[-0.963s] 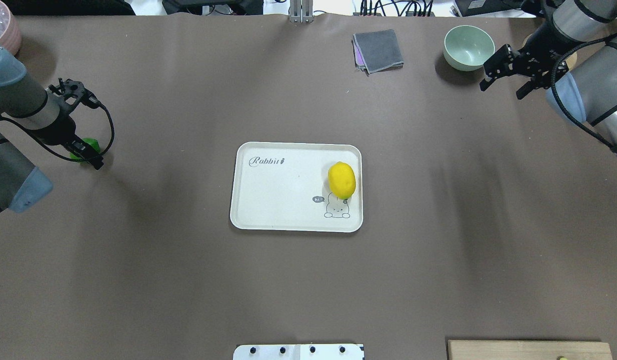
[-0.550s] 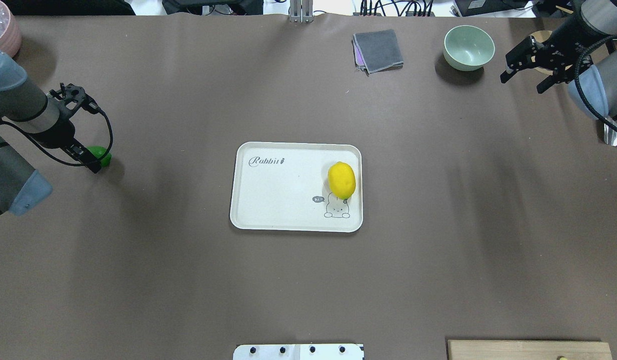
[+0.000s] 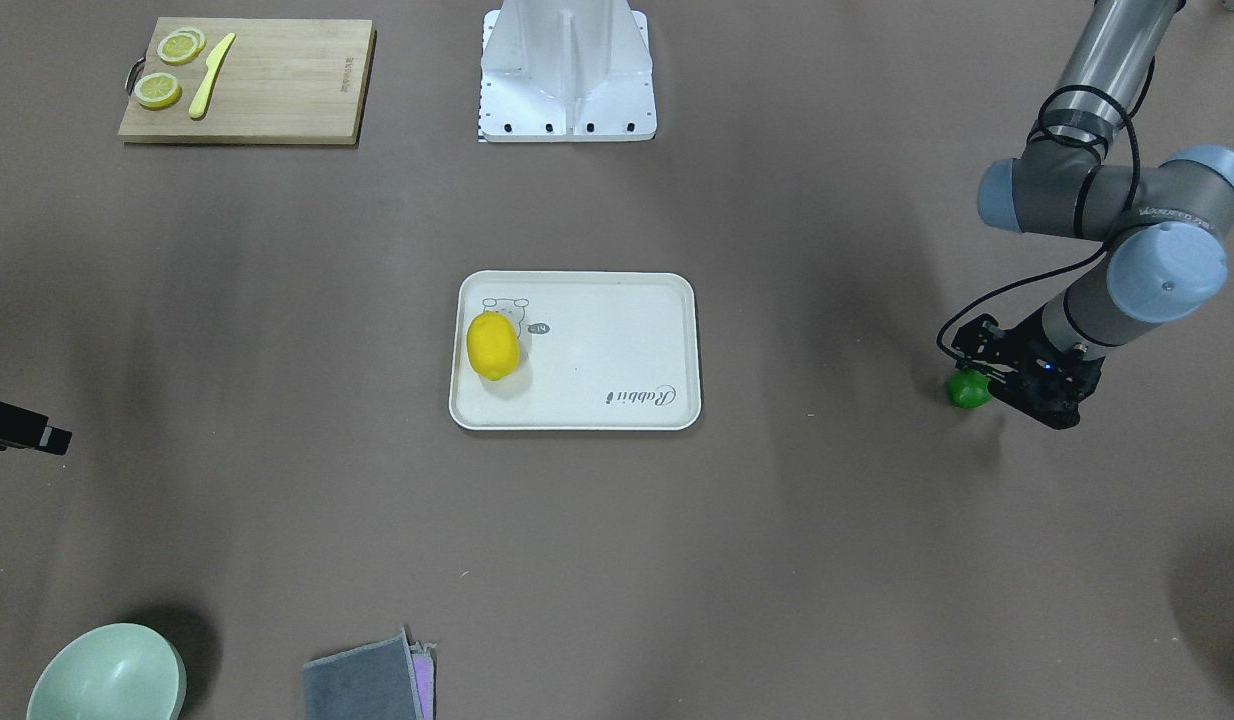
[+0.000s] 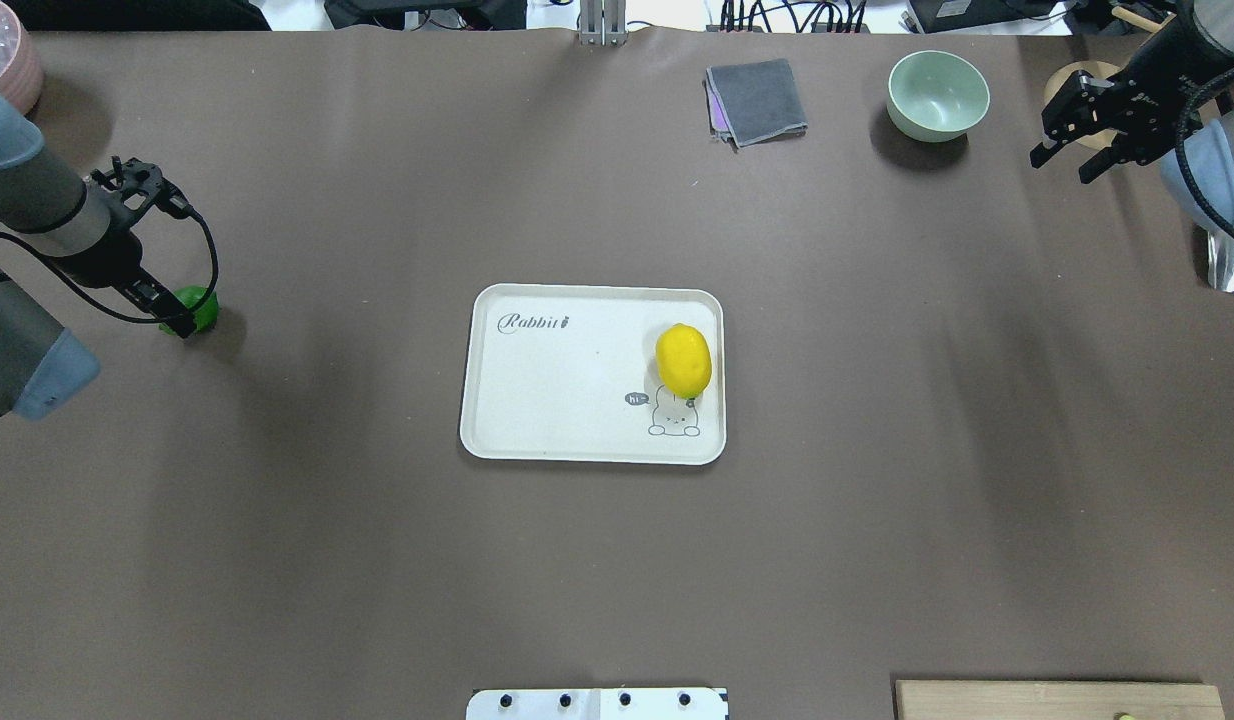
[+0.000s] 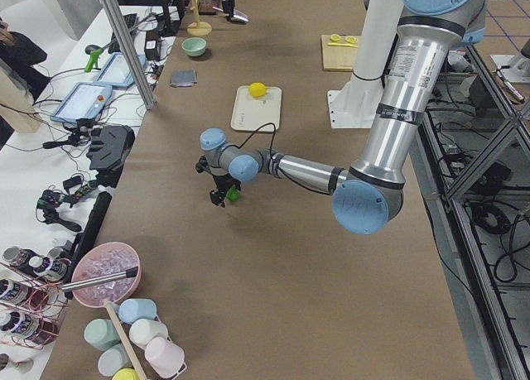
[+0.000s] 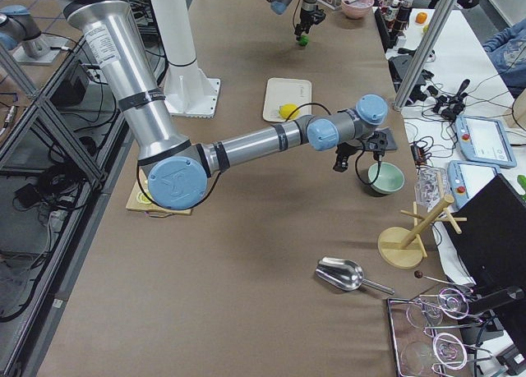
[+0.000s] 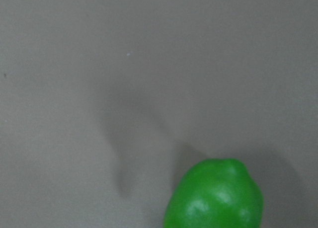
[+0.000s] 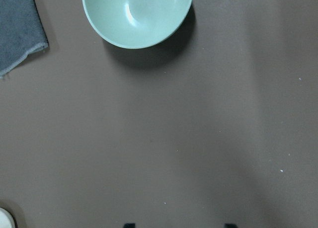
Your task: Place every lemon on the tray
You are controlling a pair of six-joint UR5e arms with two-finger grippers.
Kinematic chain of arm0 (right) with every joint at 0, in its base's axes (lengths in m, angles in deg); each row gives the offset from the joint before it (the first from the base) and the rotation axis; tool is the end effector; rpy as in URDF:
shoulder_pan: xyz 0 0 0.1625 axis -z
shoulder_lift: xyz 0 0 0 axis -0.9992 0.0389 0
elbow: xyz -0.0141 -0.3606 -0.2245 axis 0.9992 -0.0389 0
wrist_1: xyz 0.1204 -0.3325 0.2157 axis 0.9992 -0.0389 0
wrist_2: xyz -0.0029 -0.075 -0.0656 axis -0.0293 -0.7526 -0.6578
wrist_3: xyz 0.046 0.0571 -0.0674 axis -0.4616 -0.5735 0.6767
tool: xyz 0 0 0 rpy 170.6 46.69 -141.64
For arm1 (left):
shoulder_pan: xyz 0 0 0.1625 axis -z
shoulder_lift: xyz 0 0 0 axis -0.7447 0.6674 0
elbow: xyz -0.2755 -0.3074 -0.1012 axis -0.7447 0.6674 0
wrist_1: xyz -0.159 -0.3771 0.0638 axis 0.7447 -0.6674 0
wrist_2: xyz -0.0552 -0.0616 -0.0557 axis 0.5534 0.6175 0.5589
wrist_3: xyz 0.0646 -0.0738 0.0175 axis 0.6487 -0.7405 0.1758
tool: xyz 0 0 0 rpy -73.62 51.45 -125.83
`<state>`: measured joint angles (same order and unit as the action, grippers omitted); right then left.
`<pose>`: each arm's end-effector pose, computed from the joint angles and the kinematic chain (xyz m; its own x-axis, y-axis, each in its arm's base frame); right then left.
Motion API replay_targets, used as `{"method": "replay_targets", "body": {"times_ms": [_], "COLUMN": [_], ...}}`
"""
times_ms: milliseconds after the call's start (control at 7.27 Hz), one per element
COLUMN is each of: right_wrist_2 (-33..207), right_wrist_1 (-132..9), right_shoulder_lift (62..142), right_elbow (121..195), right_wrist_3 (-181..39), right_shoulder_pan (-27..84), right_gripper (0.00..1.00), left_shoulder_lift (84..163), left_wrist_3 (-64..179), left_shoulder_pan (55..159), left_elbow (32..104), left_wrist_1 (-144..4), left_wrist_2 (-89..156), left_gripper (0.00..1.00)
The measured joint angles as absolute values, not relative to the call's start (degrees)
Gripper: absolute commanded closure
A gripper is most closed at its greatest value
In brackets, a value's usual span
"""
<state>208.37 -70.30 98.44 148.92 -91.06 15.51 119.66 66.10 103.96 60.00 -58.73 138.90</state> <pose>-0.1507 -0.6425 0.4547 0.5421 0.1588 0.8252 -0.0478 0.9862 -0.1584 0.2914 -0.5606 0.5413 0.5748 0.5739 -0.5832 -0.4549 0.8166 0.3552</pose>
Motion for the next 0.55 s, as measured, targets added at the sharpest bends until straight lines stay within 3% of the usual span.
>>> {"method": "replay_targets", "body": {"times_ms": [413,550], "right_wrist_2": [205.2,204.9], "right_wrist_1": [-71.0,-71.1], "right_shoulder_lift": [101.3,102.7], "right_elbow": [148.6,148.6], "right_wrist_3": [-80.4,-77.1], "right_shoulder_pan": [12.9,11.9], "right_gripper": [0.01,0.00], "left_shoulder_lift": [120.5,120.6], "left_wrist_3": [66.0,66.0], "left_shoulder_pan": [104.0,104.0], "left_elbow": [60.1,60.0], "left_wrist_1": [-58.7,-58.7], "left_wrist_2": [139.1,139.1], "left_gripper": [0.02,0.10]}}
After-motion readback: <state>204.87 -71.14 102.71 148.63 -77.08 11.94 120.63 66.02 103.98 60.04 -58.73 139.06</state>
